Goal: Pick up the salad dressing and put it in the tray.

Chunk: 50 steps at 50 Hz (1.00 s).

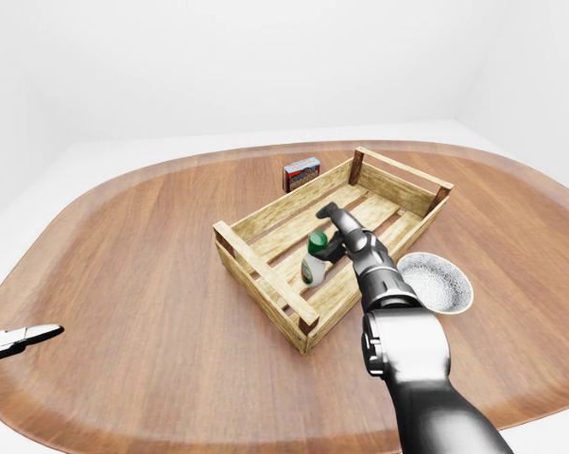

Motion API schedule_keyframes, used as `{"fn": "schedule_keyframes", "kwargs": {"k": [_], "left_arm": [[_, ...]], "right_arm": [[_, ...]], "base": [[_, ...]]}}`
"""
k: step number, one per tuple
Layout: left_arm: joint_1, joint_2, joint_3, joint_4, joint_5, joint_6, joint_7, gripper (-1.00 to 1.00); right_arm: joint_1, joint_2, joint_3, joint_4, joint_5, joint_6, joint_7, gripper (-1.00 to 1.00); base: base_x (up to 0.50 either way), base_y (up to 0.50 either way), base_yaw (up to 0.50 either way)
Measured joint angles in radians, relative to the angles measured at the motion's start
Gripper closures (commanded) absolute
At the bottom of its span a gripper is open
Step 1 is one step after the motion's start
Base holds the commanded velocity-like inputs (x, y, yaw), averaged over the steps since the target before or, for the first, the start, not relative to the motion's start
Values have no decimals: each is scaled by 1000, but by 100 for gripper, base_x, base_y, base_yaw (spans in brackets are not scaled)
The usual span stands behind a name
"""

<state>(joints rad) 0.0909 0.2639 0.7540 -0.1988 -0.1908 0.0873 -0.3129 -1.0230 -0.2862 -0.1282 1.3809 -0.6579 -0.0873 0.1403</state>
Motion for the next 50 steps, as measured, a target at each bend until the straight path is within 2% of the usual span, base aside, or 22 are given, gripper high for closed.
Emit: {"fn": "schedule_keyframes", "kwargs": {"k": [32, 40, 44, 47, 50], "left_arm": [[4, -7, -1, -17, -11, 0, 5, -100], [7, -14, 2, -49, -20, 0, 0, -100], [7, -9, 23, -86, -40, 0, -6, -100], [9, -9, 42, -130, -59, 0, -13, -100], [11, -9, 65, -179, -83, 0, -21, -100]], "right_arm": [[57, 4, -17, -8, 13, 0, -11, -100], [85, -26, 5, -42, 52, 0, 26, -100], [118, -58, 18, -150, 74, 1, 78, -100], [180, -81, 15, -325, 84, 44, 147, -100], [254, -99, -2, -506, 85, 114, 232, -100]], "base": [[0, 0, 0], [0, 0, 0], [0, 0, 0], [0, 0, 0], [0, 0, 0]]}}
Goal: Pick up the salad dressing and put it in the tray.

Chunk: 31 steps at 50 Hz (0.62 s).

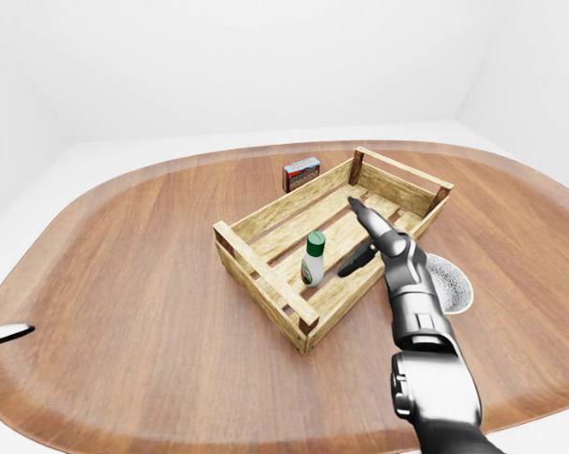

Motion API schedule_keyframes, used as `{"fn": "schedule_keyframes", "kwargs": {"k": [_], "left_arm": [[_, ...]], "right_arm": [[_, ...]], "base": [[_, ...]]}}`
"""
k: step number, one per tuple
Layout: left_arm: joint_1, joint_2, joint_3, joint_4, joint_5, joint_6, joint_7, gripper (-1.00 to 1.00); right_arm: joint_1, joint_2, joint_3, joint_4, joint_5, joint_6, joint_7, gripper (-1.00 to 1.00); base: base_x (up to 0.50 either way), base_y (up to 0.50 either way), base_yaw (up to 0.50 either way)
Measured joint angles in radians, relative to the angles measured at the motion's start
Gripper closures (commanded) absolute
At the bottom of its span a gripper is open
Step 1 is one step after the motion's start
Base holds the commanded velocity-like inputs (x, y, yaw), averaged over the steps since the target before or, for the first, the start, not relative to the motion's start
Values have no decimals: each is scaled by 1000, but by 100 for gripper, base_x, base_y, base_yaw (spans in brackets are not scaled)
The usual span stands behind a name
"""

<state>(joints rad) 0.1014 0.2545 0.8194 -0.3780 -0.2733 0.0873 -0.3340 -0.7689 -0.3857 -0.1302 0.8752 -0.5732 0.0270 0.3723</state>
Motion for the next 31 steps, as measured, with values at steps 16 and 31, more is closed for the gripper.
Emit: {"fn": "schedule_keyframes", "kwargs": {"k": [16, 31], "left_arm": [[-10, 60, 238, -284, -262, 0, -5, -100], [2, 167, 438, -436, -601, 0, 120, -100]], "right_arm": [[327, -227, -390, -899, -9, 60, 326, -100], [835, -426, -1292, -1534, 654, 60, 326, -100]], "base": [[0, 0, 0], [0, 0, 0]]}}
